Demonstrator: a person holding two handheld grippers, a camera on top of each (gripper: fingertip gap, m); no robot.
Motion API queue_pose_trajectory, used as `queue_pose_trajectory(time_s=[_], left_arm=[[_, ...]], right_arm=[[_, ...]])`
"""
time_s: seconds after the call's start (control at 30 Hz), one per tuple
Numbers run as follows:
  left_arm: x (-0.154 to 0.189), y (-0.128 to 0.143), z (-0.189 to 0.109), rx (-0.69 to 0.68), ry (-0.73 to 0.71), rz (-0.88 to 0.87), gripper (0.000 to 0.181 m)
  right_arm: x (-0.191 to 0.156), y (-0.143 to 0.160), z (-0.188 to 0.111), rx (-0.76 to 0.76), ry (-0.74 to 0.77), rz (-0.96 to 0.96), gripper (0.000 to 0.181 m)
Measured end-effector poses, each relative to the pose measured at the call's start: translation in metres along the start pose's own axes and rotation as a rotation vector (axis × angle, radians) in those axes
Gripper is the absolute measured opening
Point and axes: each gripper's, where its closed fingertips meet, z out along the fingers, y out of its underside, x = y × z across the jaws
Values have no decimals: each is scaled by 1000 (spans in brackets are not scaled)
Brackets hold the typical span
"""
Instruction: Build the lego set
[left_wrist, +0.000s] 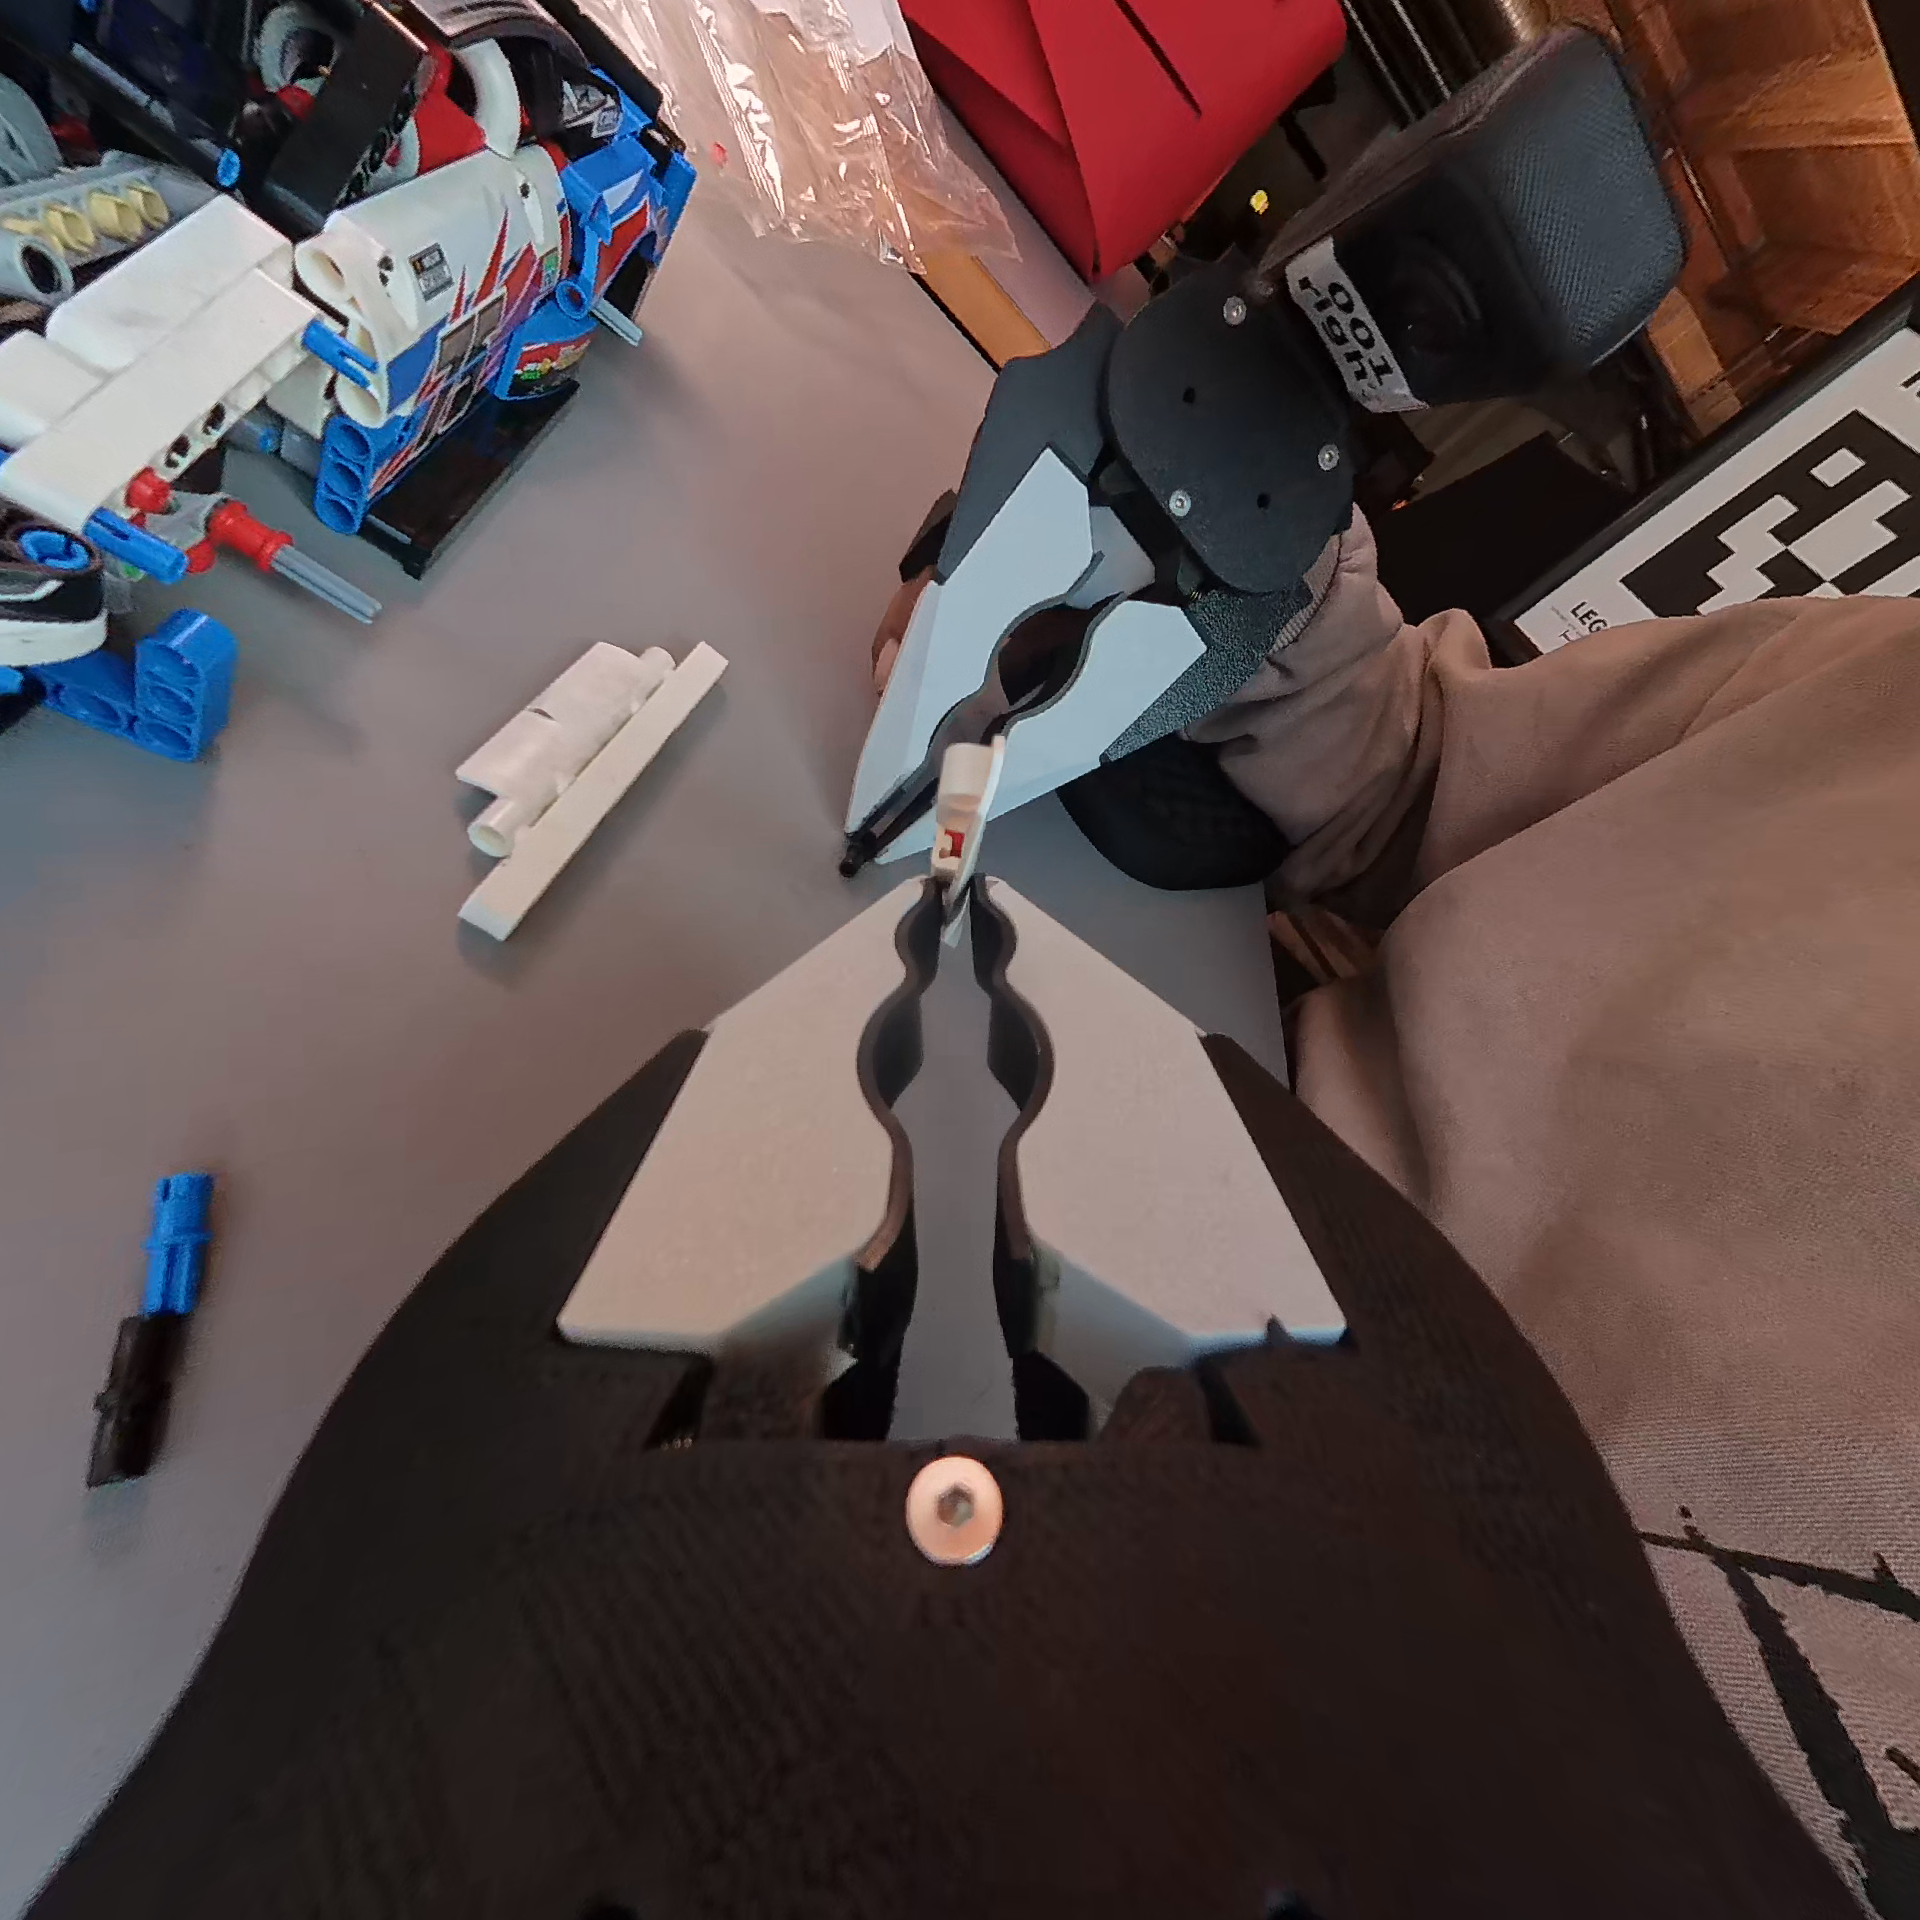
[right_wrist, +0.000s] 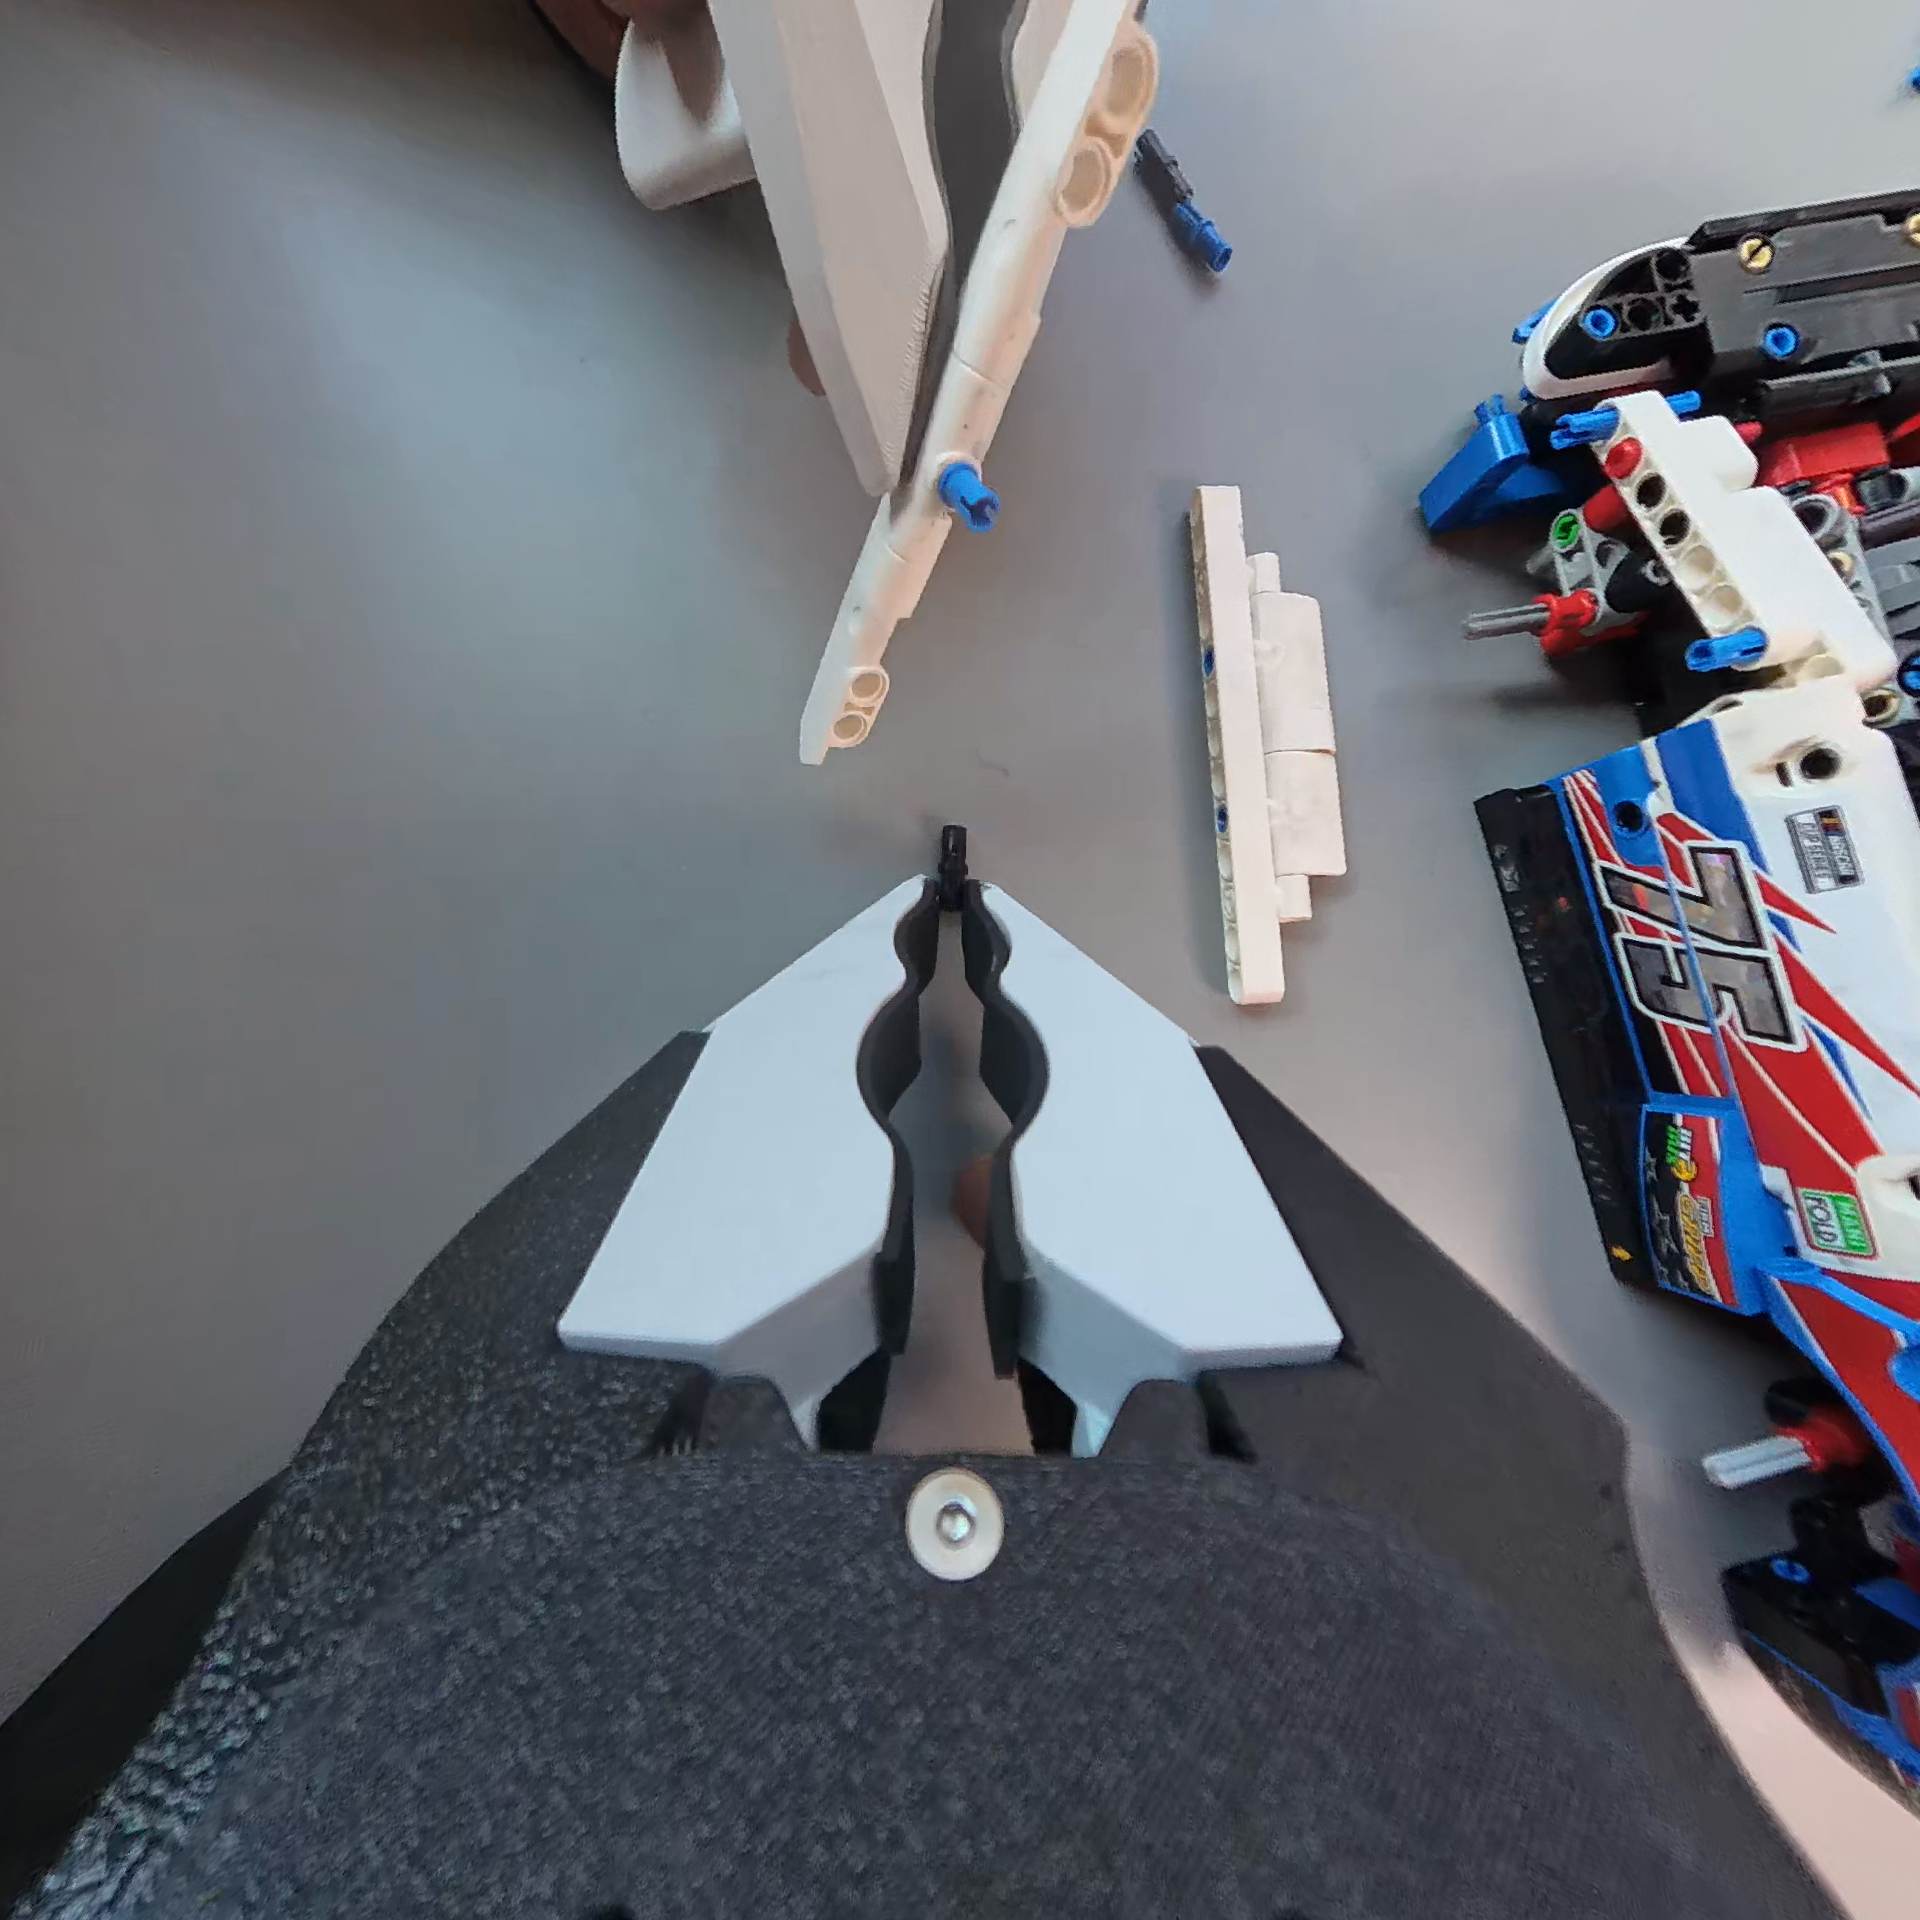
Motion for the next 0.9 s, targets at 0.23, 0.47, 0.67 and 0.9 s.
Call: queue_pose_trajectory(time_s=[0.23,0.47,0.67,0.9], left_arm=[[2,4,1,-30,1,10,3],[-5,16,8,-140,-58,75,3],[-18,14,16,-227,-124,126,10],[-21,13,16,-239,-136,130,11]], right_arm=[[-12,-21,-13,141,-32,-128,2],[-22,-6,-3,64,-90,-138,2],[-22,-5,-4,68,-107,-106,2],[-25,-8,-6,98,-138,-82,2]])
